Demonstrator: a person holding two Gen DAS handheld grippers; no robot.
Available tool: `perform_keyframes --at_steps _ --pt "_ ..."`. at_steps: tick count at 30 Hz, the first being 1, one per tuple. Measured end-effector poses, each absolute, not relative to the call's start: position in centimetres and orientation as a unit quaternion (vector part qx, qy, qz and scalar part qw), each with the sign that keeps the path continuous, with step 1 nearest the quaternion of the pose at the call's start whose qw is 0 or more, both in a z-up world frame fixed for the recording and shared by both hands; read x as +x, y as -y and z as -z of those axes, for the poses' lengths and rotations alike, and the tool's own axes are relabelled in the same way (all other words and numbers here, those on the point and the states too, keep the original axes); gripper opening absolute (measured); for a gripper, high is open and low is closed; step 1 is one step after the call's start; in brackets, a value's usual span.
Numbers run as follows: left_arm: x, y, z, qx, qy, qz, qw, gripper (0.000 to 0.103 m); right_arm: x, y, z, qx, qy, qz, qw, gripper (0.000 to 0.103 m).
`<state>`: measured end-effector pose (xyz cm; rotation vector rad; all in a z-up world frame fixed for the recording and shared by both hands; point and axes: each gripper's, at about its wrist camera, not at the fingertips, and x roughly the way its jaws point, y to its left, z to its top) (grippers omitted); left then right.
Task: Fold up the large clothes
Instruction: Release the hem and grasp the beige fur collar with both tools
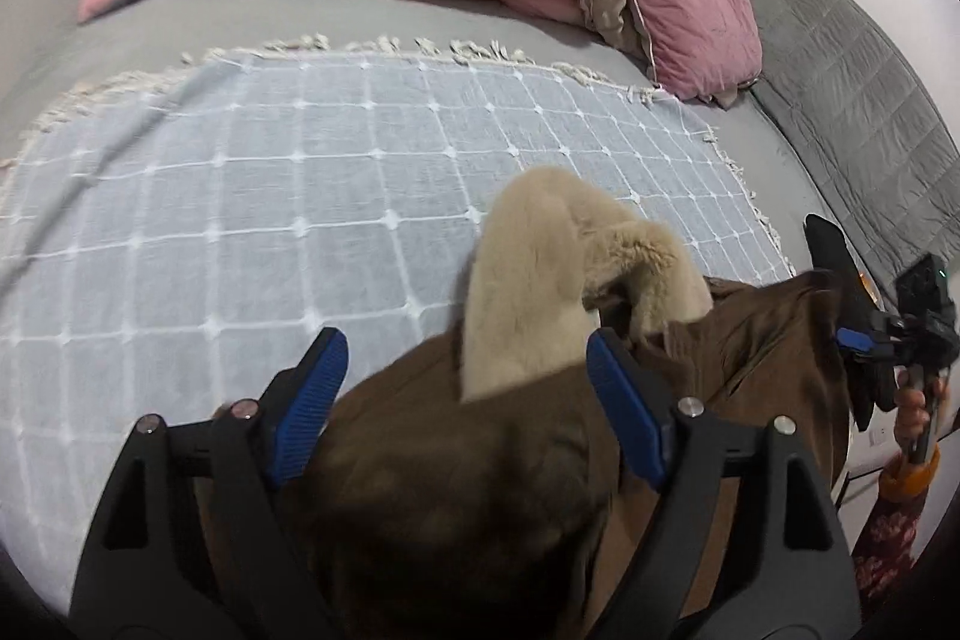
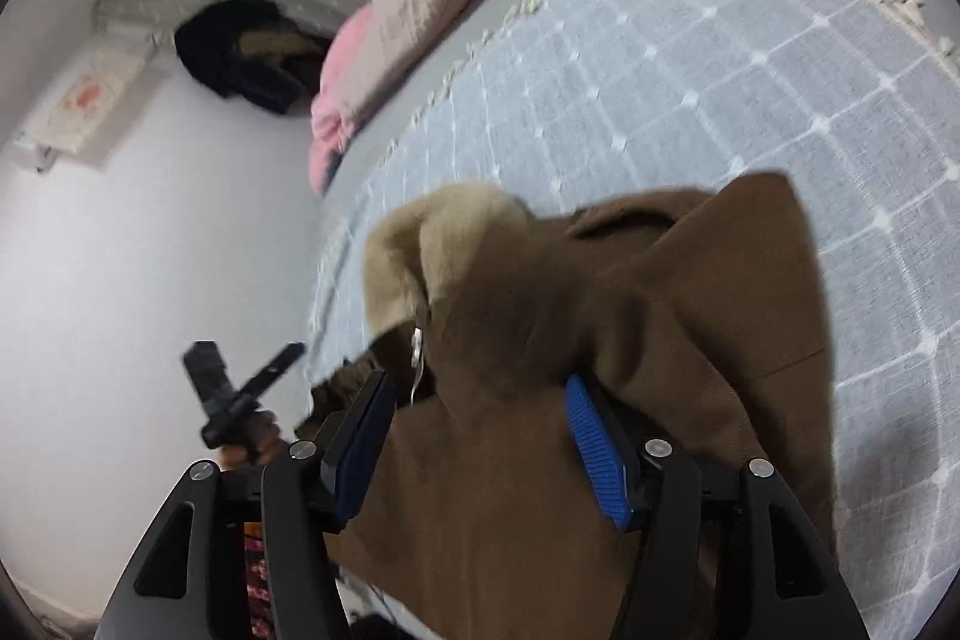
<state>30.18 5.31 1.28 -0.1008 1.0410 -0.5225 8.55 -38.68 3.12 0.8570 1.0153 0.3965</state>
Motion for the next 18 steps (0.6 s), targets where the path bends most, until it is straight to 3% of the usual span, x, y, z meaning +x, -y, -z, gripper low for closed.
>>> perform_keyframes --at_steps 2,7,8,10,12,18 --pt "32.5 -3.9 0.8 -0.074 -0.504 0.259 0.821 0.082 8.4 39.3 -3.7 0.39 -0.456 -0.159 0.784 0.072" --pt "35.3 -1.6 5.3 -0.15 -0.543 0.302 0.77 0.08 10.6 37.0 -4.4 0.347 -0.462 -0.158 0.801 0.072" --pt "35.6 -1.0 6.2 -0.162 -0.554 0.311 0.755 0.073 11.5 35.8 -4.5 0.331 -0.464 -0.162 0.806 0.072" --pt "35.4 -0.3 7.4 -0.181 -0.581 0.324 0.724 0.041 13.3 33.2 -4.6 0.302 -0.463 -0.173 0.815 0.072" --pt "34.4 -0.5 6.7 -0.177 -0.564 0.346 0.728 0.028 15.1 30.4 -4.2 0.274 -0.462 -0.181 0.824 0.072" --pt "30.8 -4.8 3.8 -0.287 -0.51 0.446 0.678 0.022 20.4 20.8 -3.7 0.126 -0.425 -0.222 0.868 0.072"
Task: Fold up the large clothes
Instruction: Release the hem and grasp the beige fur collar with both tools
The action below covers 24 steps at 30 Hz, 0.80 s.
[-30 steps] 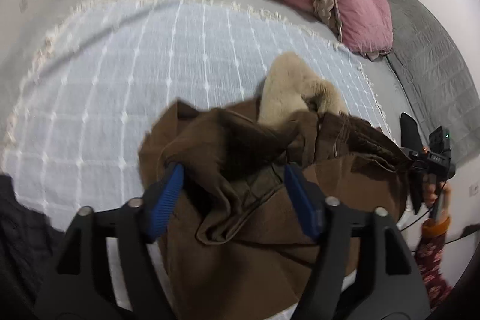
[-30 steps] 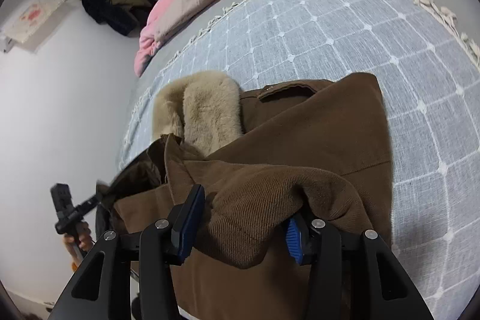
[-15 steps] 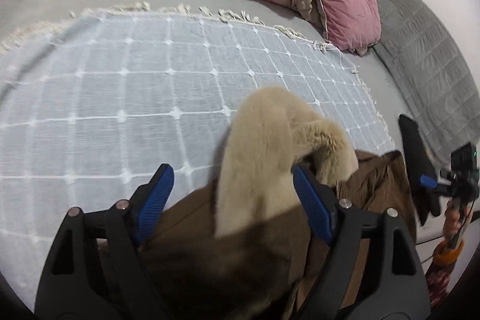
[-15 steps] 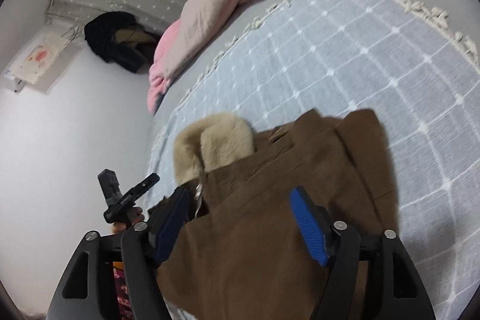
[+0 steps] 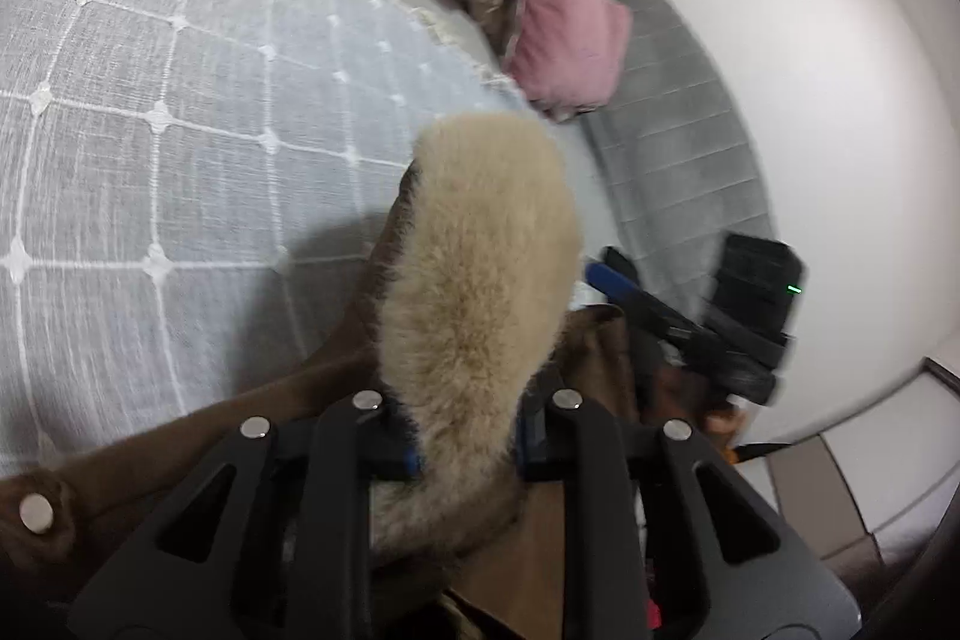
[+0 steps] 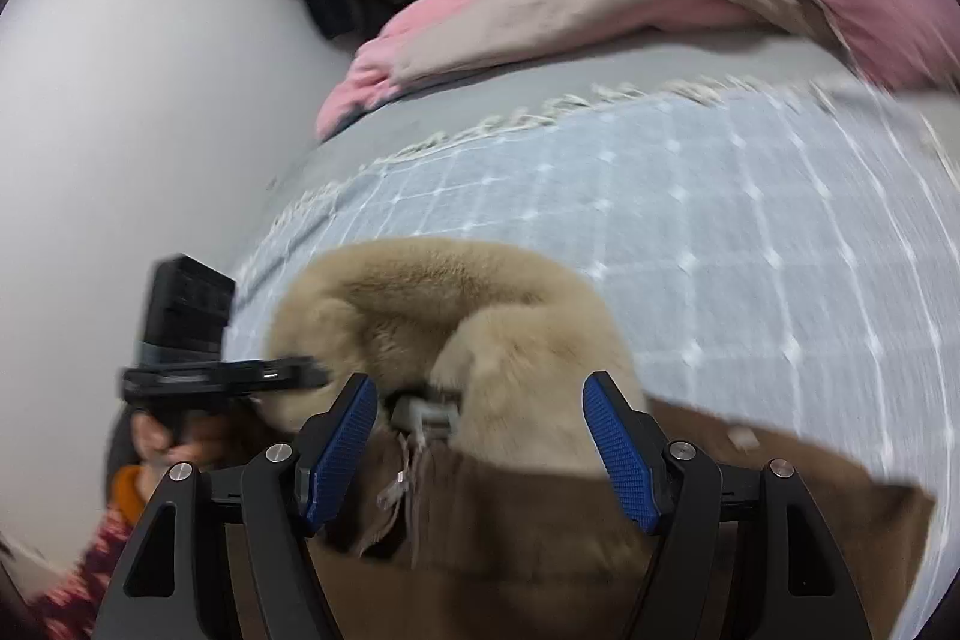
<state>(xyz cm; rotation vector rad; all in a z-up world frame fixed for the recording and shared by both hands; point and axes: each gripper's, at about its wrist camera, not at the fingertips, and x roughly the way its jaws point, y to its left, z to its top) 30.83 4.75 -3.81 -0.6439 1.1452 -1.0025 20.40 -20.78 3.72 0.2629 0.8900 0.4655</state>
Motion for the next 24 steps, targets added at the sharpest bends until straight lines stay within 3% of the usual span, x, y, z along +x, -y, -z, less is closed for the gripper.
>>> perform_keyframes --at_steps 4,9,11,12,15,17,23,24 --pt "29.3 -6.7 3.3 -0.339 -0.479 0.481 0.652 0.021 23.3 15.7 -1.6 0.01 -0.428 -0.228 0.874 0.072" --pt "28.7 -8.8 4.6 -0.396 -0.451 0.496 0.628 0.019 26.3 14.6 1.2 -0.038 -0.439 -0.252 0.861 0.072" --pt "28.6 -9.7 5.1 -0.415 -0.444 0.49 0.625 0.018 27.6 15.7 2.6 -0.001 -0.47 -0.281 0.837 0.066" --pt "28.8 -10.2 5.5 -0.428 -0.442 0.481 0.625 0.017 28.2 16.4 3.5 0.029 -0.493 -0.303 0.815 0.047" --pt "29.9 -12.8 7.7 -0.481 -0.449 0.415 0.628 0.016 28.6 18.1 5.2 0.092 -0.536 -0.355 0.76 0.027" --pt "30.2 -14.1 8.3 -0.479 -0.452 0.386 0.646 0.005 27.7 19.4 5.2 0.125 -0.528 -0.396 0.741 0.024" --pt "29.5 -13.4 6.0 -0.343 -0.478 0.287 0.756 0.005 26.0 26.4 6.4 0.33 -0.465 -0.437 0.695 0.02" --pt "29.5 -12.6 5.4 -0.325 -0.475 0.285 0.767 0.012 26.6 27.1 7.7 0.364 -0.477 -0.409 0.687 0.021"
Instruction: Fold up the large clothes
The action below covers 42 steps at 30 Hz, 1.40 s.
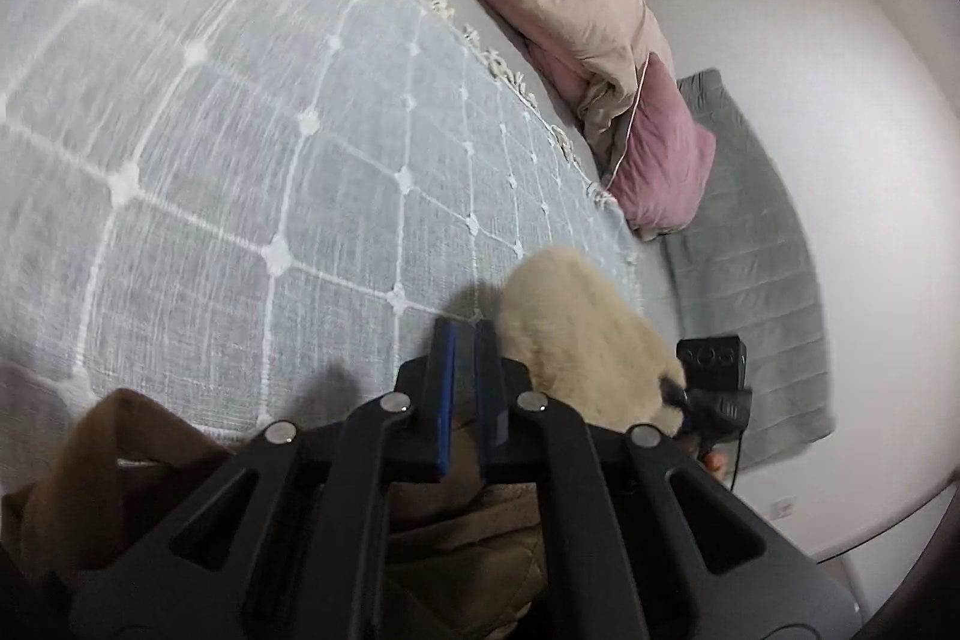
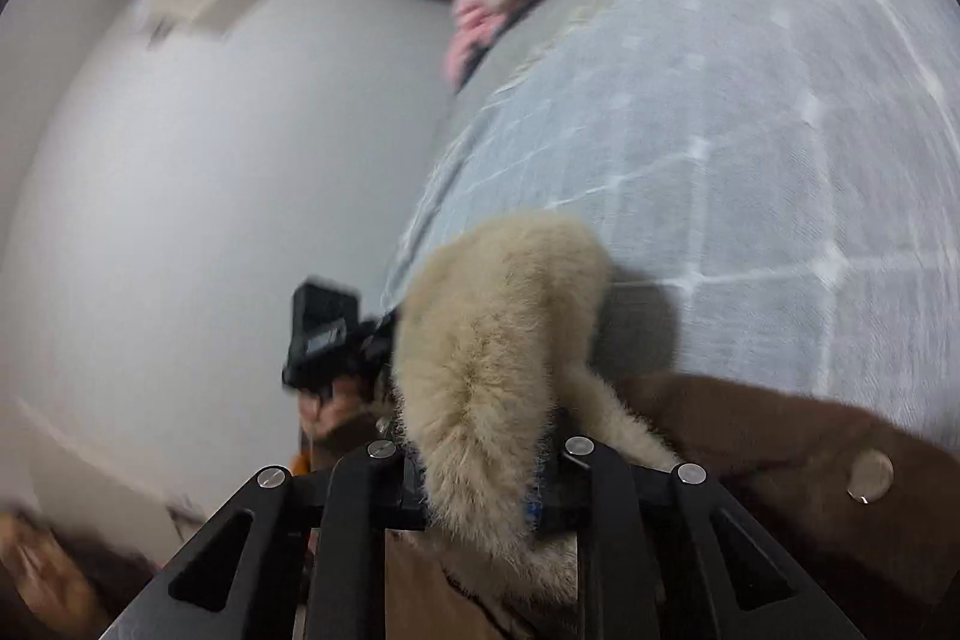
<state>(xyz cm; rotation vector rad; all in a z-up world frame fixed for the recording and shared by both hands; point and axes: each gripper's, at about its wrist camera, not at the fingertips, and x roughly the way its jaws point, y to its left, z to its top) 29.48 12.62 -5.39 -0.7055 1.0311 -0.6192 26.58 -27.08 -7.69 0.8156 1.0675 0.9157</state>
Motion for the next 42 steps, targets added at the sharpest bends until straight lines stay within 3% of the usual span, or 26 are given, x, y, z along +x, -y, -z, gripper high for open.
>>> perform_keyframes --at_steps 1,4,6,12,16,21,27,29,32,33,34,36,37,38,42 --pt "29.4 -11.9 4.7 -0.304 -0.475 0.283 0.776 0.029 27.3 27.7 9.1 0.396 -0.494 -0.371 0.68 0.022" --pt "28.6 -10.4 2.8 -0.249 -0.472 0.275 0.8 0.059 28.2 28.1 9.9 0.421 -0.503 -0.313 0.687 0.03" --pt "28.4 -9.8 1.4 -0.204 -0.468 0.289 0.809 0.064 27.7 27.5 7.9 0.381 -0.496 -0.294 0.723 0.047" --pt "26.4 -12.1 -0.8 -0.11 -0.479 0.288 0.822 0.071 22.9 29.0 1.6 0.255 -0.482 -0.257 0.798 0.061" --pt "23.9 -15.4 -1.7 -0.101 -0.452 0.254 0.849 0.08 18.5 33.2 -0.9 0.204 -0.461 -0.204 0.839 0.067" --pt "20.5 -18.7 -0.9 -0.102 -0.449 0.21 0.863 0.081 13.7 36.5 -1.1 0.19 -0.451 -0.158 0.857 0.069" --pt "19.0 -17.0 1.7 -0.04 -0.468 0.187 0.863 0.081 10.1 37.5 -0.9 0.124 -0.431 -0.125 0.885 0.069" --pt "18.8 -16.5 2.5 -0.038 -0.475 0.182 0.86 0.078 9.4 37.3 -0.5 0.106 -0.434 -0.12 0.887 0.069" --pt "19.2 -16.2 3.8 -0.051 -0.487 0.172 0.855 0.058 9.7 37.1 0.9 0.095 -0.452 -0.111 0.88 0.069" --pt "19.6 -16.1 4.2 -0.054 -0.494 0.162 0.852 0.033 10.1 36.8 1.4 0.089 -0.454 -0.101 0.881 0.069" --pt "19.9 -16.1 4.5 -0.058 -0.5 0.153 0.85 0.02 10.5 36.5 1.7 0.084 -0.452 -0.091 0.883 0.069" --pt "20.3 -16.6 4.5 -0.102 -0.498 0.143 0.849 0.011 11.5 35.8 2.4 0.081 -0.44 -0.073 0.891 0.066" --pt "20.0 -16.7 3.9 -0.117 -0.488 0.142 0.853 0.009 11.8 35.5 2.5 0.086 -0.43 -0.07 0.896 0.059" --pt "19.5 -16.8 2.9 -0.129 -0.471 0.143 0.861 0.008 11.9 35.2 2.6 0.088 -0.424 -0.073 0.898 0.012" --pt "17.4 -18.8 -2.6 -0.2 -0.37 0.169 0.891 0.007 9.2 34.9 -1.4 0.103 -0.316 -0.044 0.942 0.008"
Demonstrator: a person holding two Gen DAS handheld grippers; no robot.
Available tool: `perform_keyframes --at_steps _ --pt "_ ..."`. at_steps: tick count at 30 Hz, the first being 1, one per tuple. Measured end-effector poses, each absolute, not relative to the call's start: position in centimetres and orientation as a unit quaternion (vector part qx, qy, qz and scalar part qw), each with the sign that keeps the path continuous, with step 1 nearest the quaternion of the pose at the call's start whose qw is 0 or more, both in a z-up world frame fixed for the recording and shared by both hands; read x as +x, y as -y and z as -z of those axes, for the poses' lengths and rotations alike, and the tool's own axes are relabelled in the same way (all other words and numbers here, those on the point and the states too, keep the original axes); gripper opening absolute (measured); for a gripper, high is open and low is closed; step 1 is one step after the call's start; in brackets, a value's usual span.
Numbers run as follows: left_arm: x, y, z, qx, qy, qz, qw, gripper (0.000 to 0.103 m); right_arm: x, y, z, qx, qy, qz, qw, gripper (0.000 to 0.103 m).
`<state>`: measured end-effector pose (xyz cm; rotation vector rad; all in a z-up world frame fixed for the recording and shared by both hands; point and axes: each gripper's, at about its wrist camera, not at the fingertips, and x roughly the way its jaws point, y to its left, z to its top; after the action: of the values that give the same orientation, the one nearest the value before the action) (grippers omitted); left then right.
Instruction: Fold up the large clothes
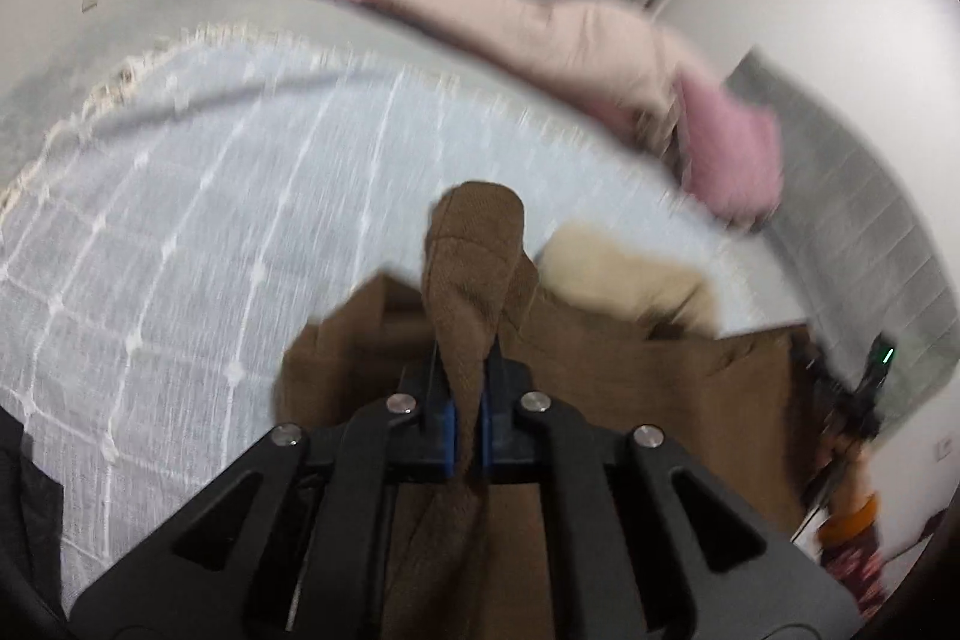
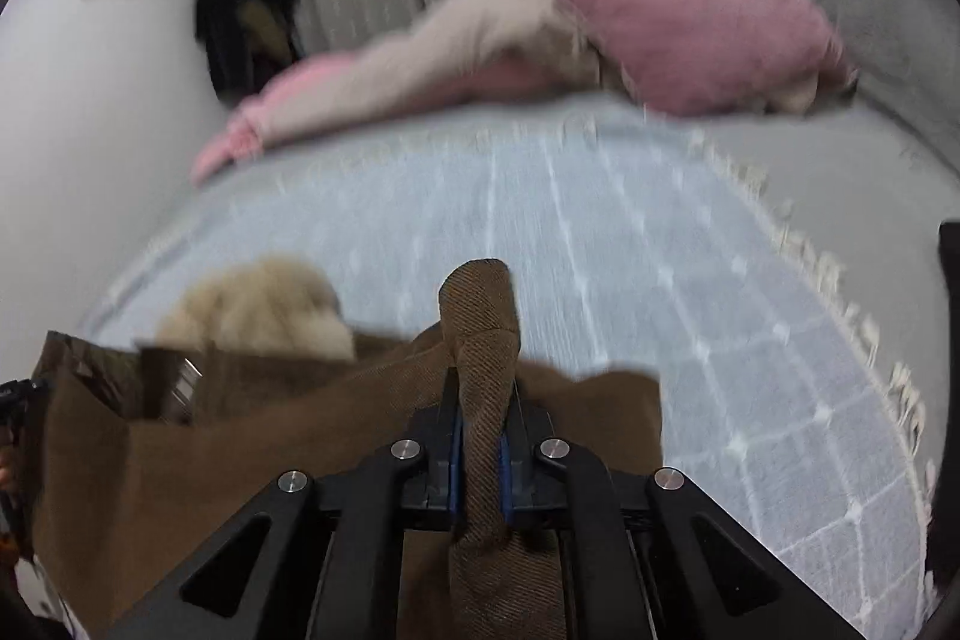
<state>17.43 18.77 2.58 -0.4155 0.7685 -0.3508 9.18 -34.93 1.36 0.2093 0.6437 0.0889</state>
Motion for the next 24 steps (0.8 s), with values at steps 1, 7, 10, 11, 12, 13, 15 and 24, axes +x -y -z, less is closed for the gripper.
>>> perform_keyframes --at_steps 1,7,10,11,12,13,15,24 --pt "17.4 -19.3 -3.6 -0.214 -0.355 0.171 0.894 0.007 8.6 35.2 -2.3 0.105 -0.294 -0.038 0.949 0.008" --pt "20.4 -20.3 -6.3 -0.256 -0.263 0.147 0.919 0.007 10.1 39.2 -5.7 0.17 -0.207 0.006 0.964 0.008" --pt "24.6 -18.9 -3.6 -0.234 -0.289 0.107 0.922 0.007 13.2 40.2 -5.0 0.202 -0.216 0.01 0.955 0.008" --pt "26.1 -18.3 -2.1 -0.217 -0.309 0.088 0.922 0.007 14.7 39.7 -4.2 0.188 -0.234 0.021 0.954 0.008" --pt "27.4 -17.6 -0.6 -0.198 -0.329 0.073 0.92 0.007 16.4 39.0 -3.2 0.166 -0.256 0.036 0.952 0.008" --pt "28.8 -16.9 1.4 -0.176 -0.356 0.057 0.916 0.008 17.9 38.4 -1.8 0.146 -0.28 0.048 0.948 0.009" --pt "30.7 -15.8 5.5 -0.137 -0.416 0.023 0.899 0.009 20.0 38.3 1.1 0.135 -0.325 0.061 0.934 0.01" --pt "28.5 -13.6 2.8 -0.007 -0.4 -0.08 0.913 0.037 18.8 39.6 2.3 0.123 -0.366 0.158 0.909 0.028"
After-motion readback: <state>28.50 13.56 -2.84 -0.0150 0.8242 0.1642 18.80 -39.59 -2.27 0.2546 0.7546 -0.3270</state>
